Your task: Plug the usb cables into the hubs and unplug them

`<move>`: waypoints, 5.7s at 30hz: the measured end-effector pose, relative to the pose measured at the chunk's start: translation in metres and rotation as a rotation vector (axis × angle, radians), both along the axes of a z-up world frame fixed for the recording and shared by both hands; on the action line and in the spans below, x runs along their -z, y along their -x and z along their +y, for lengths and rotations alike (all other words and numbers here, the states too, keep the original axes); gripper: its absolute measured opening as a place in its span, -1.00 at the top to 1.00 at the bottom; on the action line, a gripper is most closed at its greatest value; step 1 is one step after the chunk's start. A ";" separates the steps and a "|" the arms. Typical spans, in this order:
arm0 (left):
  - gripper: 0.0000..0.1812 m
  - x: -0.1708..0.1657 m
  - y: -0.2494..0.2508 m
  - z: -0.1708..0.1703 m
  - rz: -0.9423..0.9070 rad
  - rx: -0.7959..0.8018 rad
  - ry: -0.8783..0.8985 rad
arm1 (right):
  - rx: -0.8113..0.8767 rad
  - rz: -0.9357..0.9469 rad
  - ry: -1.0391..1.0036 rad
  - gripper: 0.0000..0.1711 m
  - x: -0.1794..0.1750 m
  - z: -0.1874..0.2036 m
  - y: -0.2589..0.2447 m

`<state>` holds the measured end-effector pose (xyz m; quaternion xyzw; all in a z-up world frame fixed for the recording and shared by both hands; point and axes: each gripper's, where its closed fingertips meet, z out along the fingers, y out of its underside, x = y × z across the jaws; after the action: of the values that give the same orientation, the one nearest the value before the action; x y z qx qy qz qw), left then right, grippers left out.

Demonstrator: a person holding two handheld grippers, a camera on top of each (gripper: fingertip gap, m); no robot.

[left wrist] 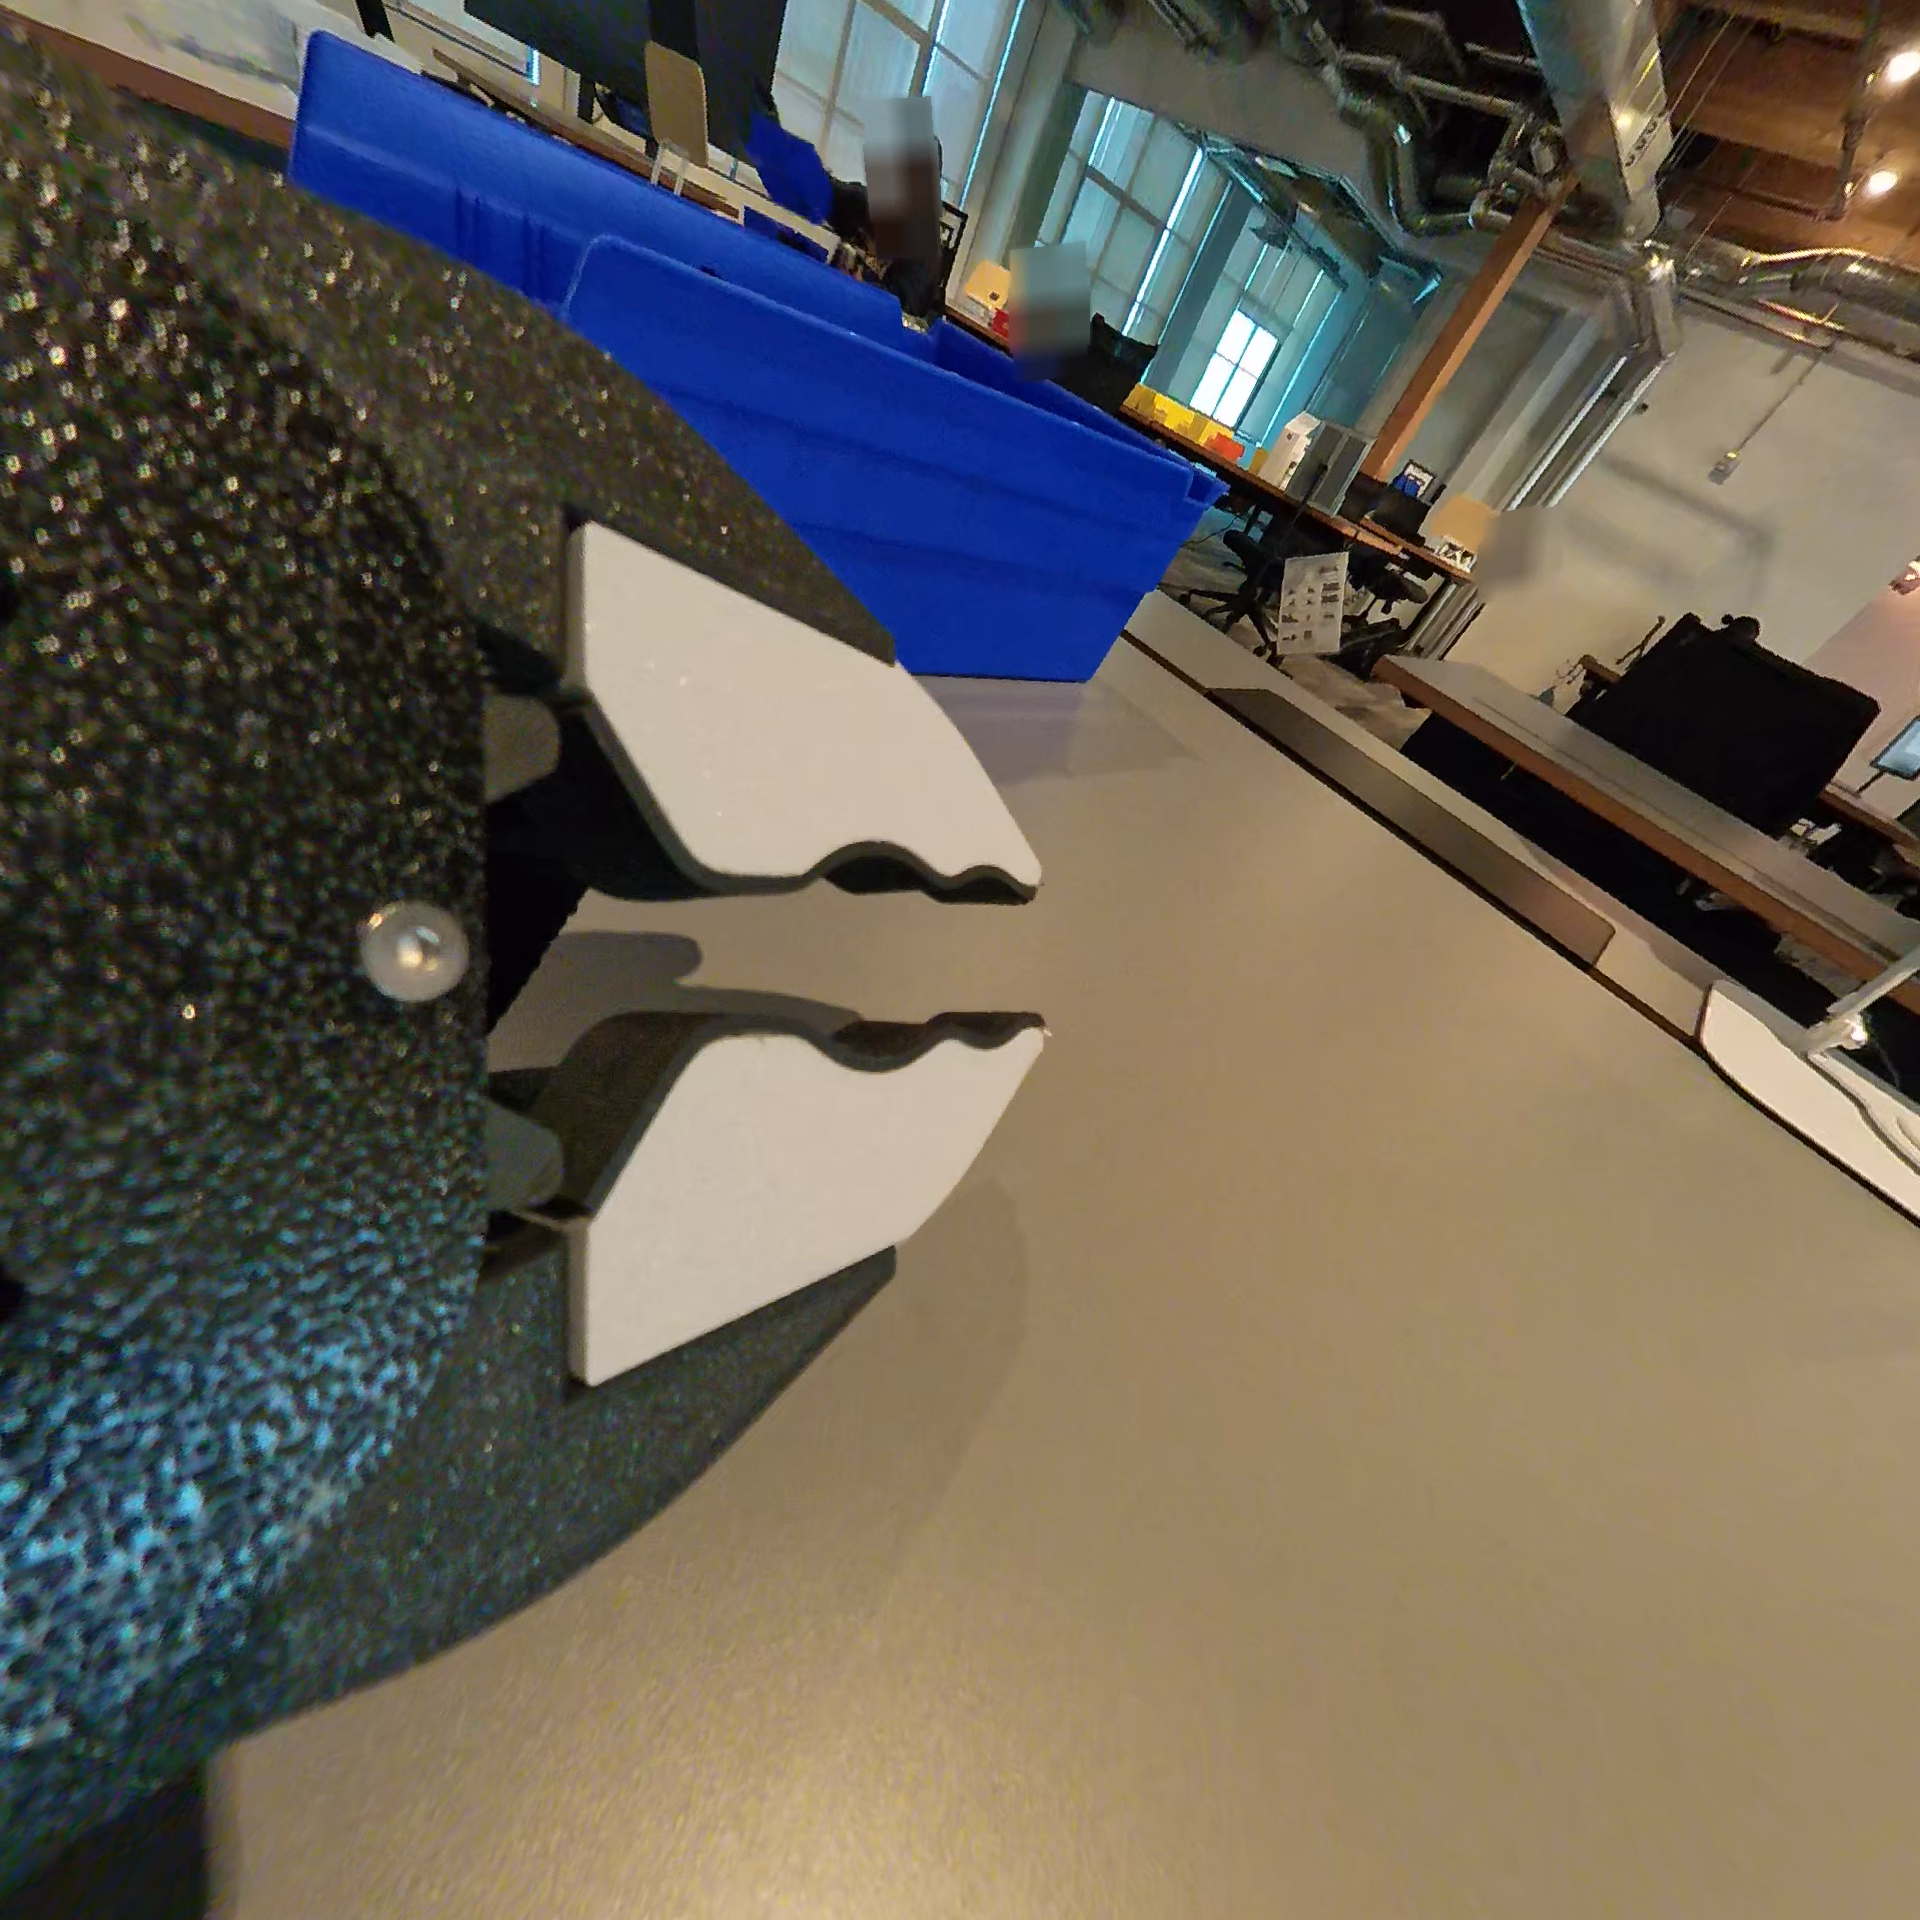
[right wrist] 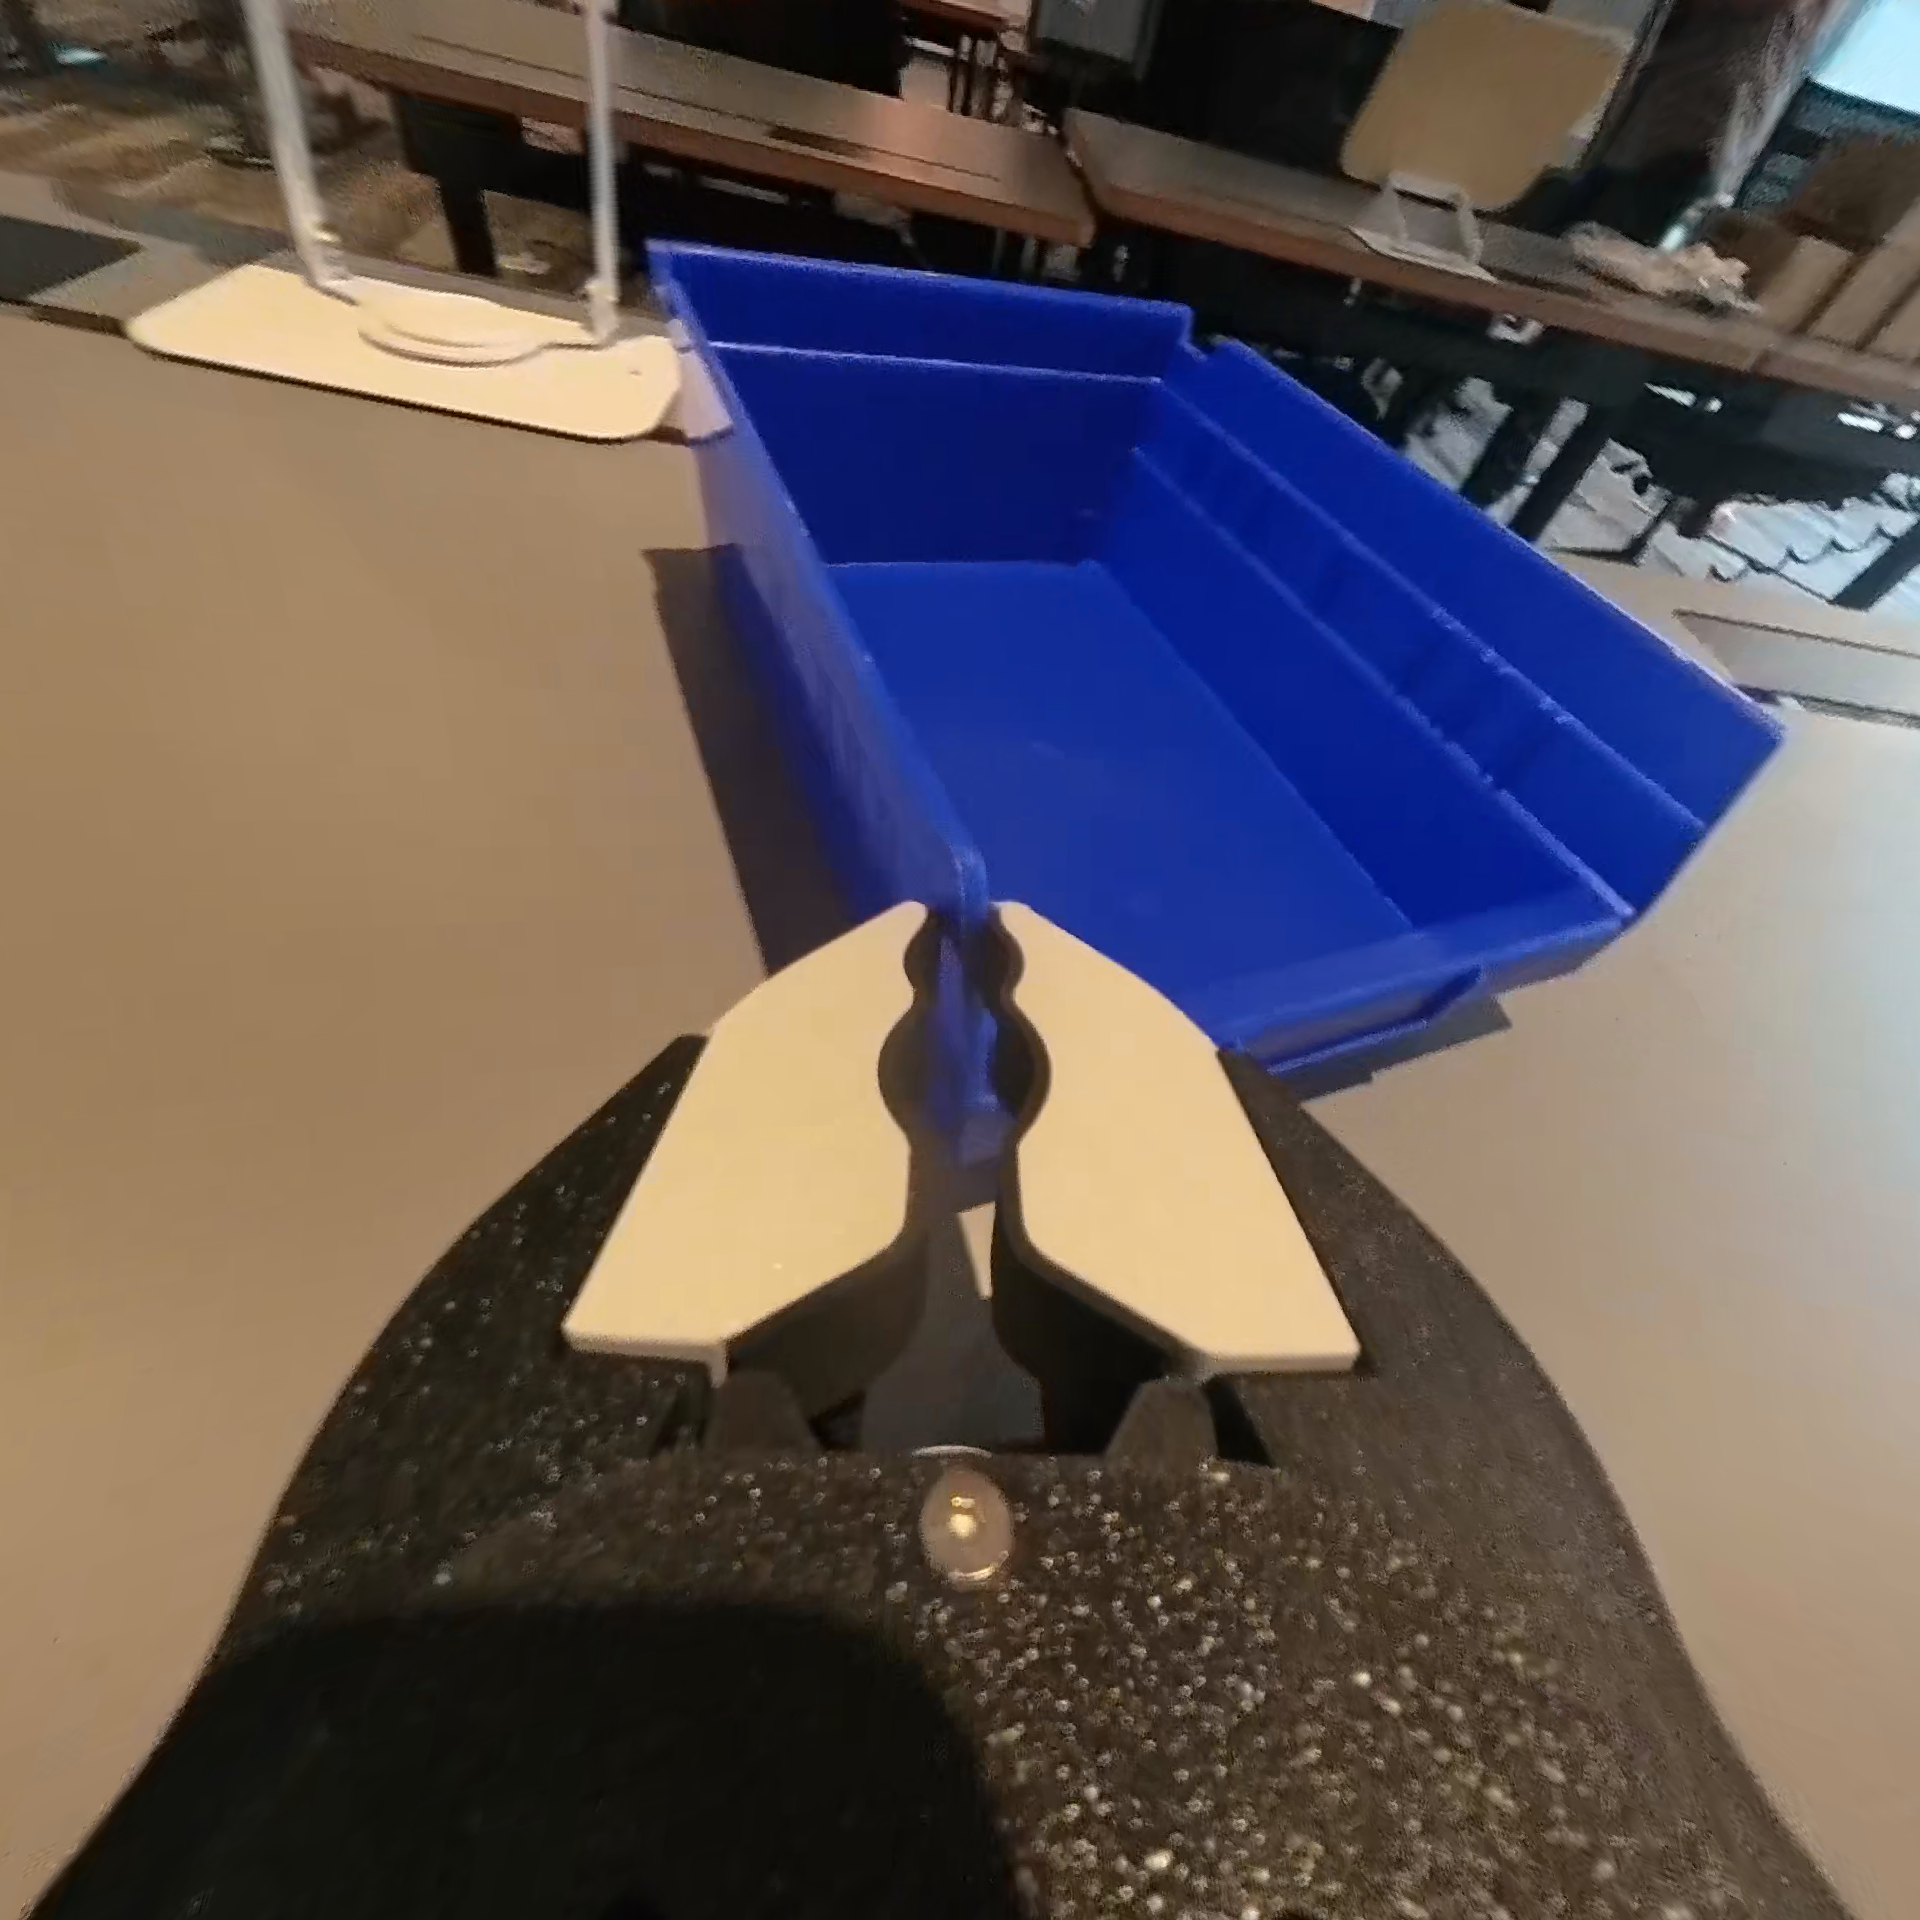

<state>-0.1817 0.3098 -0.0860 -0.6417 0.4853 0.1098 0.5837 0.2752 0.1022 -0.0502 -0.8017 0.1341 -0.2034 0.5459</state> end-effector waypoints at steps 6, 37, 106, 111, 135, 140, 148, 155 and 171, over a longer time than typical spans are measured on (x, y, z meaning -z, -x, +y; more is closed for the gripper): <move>0.79 0.000 0.000 0.000 0.000 -0.002 0.001 | 0.141 0.021 -0.024 0.89 0.000 -0.009 -0.032; 0.80 0.003 -0.002 -0.002 0.024 0.015 0.003 | -0.040 -0.065 -0.021 0.95 -0.001 -0.013 -0.033; 0.88 -0.002 0.012 0.015 -0.201 -0.056 0.228 | -0.767 0.102 -0.392 1.00 -0.037 0.078 0.149; 0.88 0.008 0.004 0.008 -0.017 -0.039 0.112 | -0.779 0.049 -0.364 1.00 -0.035 0.078 0.155; 0.88 0.016 0.006 0.012 0.029 -0.077 0.130 | -0.737 -0.011 -0.360 1.00 -0.035 0.077 0.153; 0.88 0.014 0.004 0.009 0.052 -0.065 0.088 | -0.726 -0.031 -0.364 1.00 -0.035 0.074 0.151; 0.88 0.015 0.007 0.002 0.084 -0.059 0.053 | -0.729 -0.158 -0.298 1.00 -0.028 0.080 0.165; 0.88 0.013 0.009 0.004 0.053 -0.075 0.072 | -0.697 -0.105 -0.329 1.00 -0.032 0.079 0.156; 0.88 -0.022 -0.030 0.002 -0.297 -0.016 0.142 | -0.594 0.172 -0.439 1.00 -0.044 0.070 0.116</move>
<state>-0.1517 0.3114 -0.0643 -0.6944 0.3951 -0.0163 0.6012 0.1589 0.1724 -0.0059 -0.6836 -0.0185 0.0653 0.7267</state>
